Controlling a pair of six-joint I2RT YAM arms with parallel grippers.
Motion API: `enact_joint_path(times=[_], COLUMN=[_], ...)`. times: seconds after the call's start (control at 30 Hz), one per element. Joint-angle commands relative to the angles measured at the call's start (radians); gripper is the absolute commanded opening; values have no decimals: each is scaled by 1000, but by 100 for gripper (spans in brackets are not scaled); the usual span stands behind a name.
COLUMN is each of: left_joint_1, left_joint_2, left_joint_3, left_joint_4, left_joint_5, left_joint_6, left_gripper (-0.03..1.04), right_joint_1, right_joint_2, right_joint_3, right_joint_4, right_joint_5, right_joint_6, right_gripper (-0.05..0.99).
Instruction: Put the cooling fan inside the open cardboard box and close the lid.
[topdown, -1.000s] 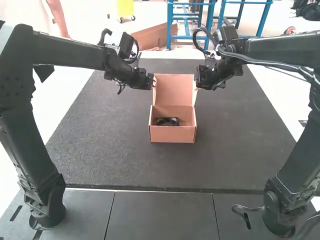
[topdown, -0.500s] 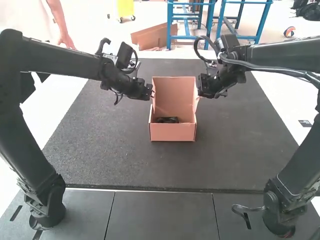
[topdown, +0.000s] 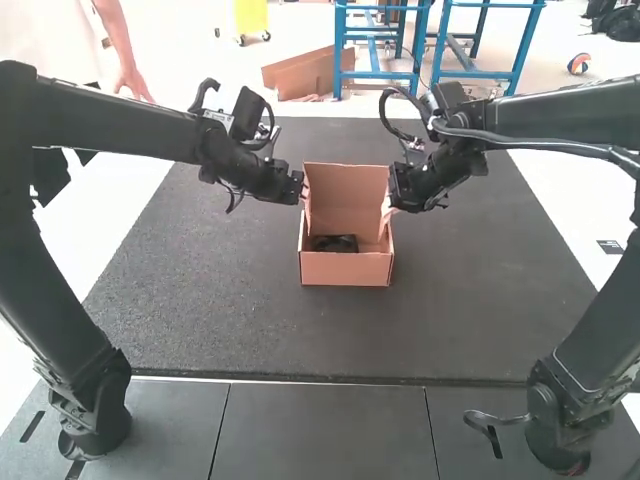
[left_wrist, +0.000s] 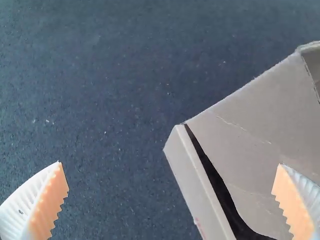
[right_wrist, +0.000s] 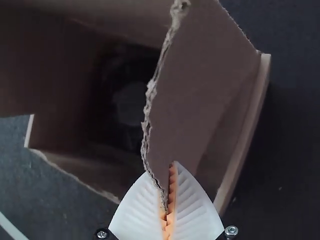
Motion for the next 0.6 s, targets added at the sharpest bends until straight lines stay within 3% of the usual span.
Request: enact_joint_path(times=[0.0,0.13,0.27,0.4,0.43,0.5,0.57], left_joint_1=[-6,-15,-29,-24,-24,-21,-18], left_joint_2=[-60,-93,-137,-175,-185,-198,-208], left_joint_3=[-21,-64,-104,-125,-127,-129,-127], left_joint_4=[1,-11,-29,-57,-63,-71,-74], left_joint_5=[12,12,9,9,9,9,6], left_joint_6=[-3,-2,3,4,3,3,4], left_gripper=[97,97,97,97,97,97,97], right_joint_1=[19,19,19,11,10,1,-10], right_joint_2=[-39,-42,-44,-50,-53,-68,-84], right_joint_3=[-30,-58,-77,-71,-64,-42,-24], right_joint_4=[-12,-33,-56,-64,-64,-64,-65], right_joint_5=[-26,-3,65,70,68,62,39], right_joint_6=[0,-6,-66,-69,-65,-42,-39], right_gripper=[-1,-1,-1,2,12,47,70])
